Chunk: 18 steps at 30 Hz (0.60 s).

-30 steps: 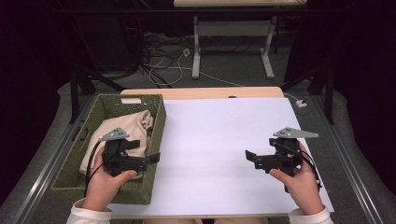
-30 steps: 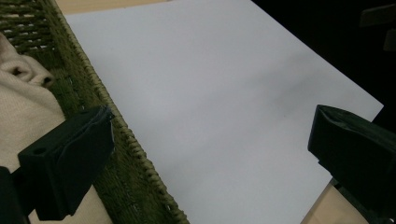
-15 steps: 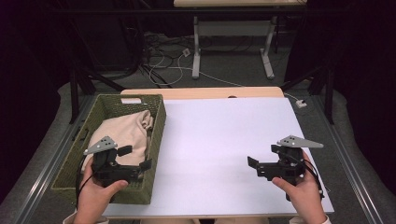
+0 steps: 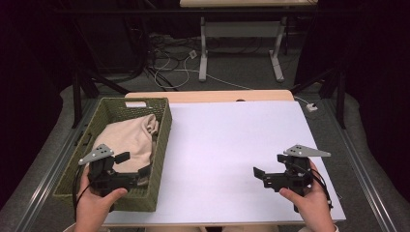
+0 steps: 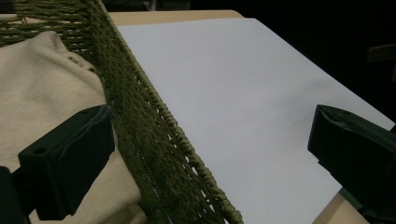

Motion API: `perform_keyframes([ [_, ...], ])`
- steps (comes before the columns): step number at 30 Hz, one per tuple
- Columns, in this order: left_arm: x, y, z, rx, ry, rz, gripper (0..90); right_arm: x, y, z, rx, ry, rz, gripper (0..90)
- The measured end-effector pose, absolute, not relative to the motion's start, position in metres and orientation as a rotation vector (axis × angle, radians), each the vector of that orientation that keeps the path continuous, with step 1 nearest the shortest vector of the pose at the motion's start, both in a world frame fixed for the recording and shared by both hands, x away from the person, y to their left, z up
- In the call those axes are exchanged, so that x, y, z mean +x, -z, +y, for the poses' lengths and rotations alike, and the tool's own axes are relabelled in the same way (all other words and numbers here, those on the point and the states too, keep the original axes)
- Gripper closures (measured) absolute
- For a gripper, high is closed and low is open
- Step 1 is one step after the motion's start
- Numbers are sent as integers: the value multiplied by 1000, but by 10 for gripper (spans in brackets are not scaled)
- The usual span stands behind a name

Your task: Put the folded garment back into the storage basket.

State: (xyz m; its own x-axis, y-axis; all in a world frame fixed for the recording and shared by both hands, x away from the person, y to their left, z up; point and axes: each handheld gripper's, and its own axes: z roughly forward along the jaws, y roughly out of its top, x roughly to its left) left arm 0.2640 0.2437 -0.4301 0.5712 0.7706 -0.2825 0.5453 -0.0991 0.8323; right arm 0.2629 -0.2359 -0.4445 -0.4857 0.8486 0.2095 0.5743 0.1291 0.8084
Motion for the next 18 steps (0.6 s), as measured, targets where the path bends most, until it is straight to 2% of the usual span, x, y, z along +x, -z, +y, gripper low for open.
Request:
perform_keyframes([
  [18,261,433,248,1754,-272,1104,7,266,454,-236,1405,-1262,2126,16],
])
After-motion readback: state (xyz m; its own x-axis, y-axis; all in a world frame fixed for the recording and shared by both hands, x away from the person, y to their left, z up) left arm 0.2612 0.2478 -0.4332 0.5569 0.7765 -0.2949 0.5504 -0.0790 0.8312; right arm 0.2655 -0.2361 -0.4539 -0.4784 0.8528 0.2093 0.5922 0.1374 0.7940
